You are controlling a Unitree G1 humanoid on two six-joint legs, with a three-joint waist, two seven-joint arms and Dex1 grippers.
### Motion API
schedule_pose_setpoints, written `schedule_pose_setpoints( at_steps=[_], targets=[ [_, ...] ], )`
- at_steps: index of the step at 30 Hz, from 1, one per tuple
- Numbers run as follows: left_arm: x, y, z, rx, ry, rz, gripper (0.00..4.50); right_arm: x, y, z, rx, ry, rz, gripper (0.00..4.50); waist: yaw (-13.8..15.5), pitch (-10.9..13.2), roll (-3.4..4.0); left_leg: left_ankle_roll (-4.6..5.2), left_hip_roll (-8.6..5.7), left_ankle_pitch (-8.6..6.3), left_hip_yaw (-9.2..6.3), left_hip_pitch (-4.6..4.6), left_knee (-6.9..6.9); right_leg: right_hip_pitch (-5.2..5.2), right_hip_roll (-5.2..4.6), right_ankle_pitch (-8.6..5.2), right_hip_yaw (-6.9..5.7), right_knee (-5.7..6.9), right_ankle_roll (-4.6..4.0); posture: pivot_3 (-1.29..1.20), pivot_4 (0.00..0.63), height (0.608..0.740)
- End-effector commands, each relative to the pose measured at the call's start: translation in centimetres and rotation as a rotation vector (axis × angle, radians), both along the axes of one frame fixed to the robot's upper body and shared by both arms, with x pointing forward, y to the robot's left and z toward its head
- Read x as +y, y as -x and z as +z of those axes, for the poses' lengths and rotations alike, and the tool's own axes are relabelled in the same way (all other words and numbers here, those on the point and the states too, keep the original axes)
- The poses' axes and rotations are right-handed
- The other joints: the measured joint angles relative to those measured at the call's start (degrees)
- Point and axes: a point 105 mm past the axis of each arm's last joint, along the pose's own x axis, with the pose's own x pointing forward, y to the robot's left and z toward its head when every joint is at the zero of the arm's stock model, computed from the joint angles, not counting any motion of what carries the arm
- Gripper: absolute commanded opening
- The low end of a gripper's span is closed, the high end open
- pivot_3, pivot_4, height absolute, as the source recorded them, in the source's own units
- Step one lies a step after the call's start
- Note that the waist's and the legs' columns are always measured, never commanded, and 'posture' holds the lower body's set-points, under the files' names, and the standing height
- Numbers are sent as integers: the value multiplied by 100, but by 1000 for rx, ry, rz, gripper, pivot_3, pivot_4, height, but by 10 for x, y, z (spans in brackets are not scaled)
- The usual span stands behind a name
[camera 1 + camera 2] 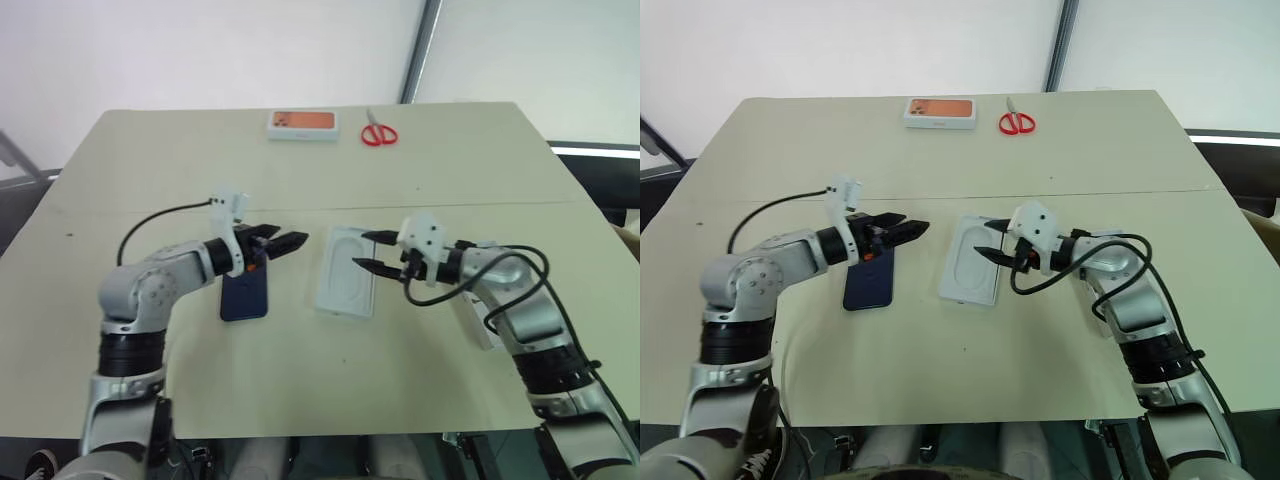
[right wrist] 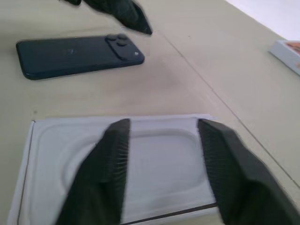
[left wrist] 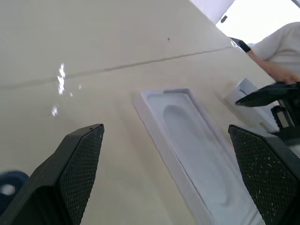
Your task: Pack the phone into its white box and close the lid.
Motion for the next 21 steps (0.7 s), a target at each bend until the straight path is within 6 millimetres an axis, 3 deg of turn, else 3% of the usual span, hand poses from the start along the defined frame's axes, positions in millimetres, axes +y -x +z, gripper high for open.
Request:
schedule_pose_setpoints(
  at_steps=[1, 6, 10, 16, 21],
  targets=[
    [15, 6, 15, -161, -36, -15, 4500, 19, -4, -8, -15, 62, 18, 93, -11, 0, 0, 0, 0, 0, 0, 0, 0, -1, 0, 0, 0, 0, 0, 0, 150, 740],
    [25, 11, 6, -179, -69, -16, 4500, 33, -3, -25, 35, 117, 28, 34, 14, 1, 2, 19, 0, -11, -1, -2, 1, -6, -2, 1, 2, 2, -1, 0, 150, 740],
    [21, 17, 2, -188, -87, -40, 4500, 20, 2, -48, 50, 283, 44, 34, 12, 1, 2, 20, -3, -12, -3, -3, 5, -24, -3, 1, 1, 2, -1, 0, 150, 740],
    [22, 17, 0, -181, -79, -34, 4500, 22, 5, -39, 59, 247, 67, 34, 3, 0, 2, 20, 0, -12, -3, -3, 4, -22, -1, 1, 0, 5, -1, 0, 150, 740],
    [22, 14, 1, -180, -68, -34, 4500, 31, 1, -10, 49, 91, 54, 34, -3, 1, 3, 20, 0, -11, -3, -4, 2, -21, -1, 1, 1, 6, -1, 0, 150, 740]
  ],
)
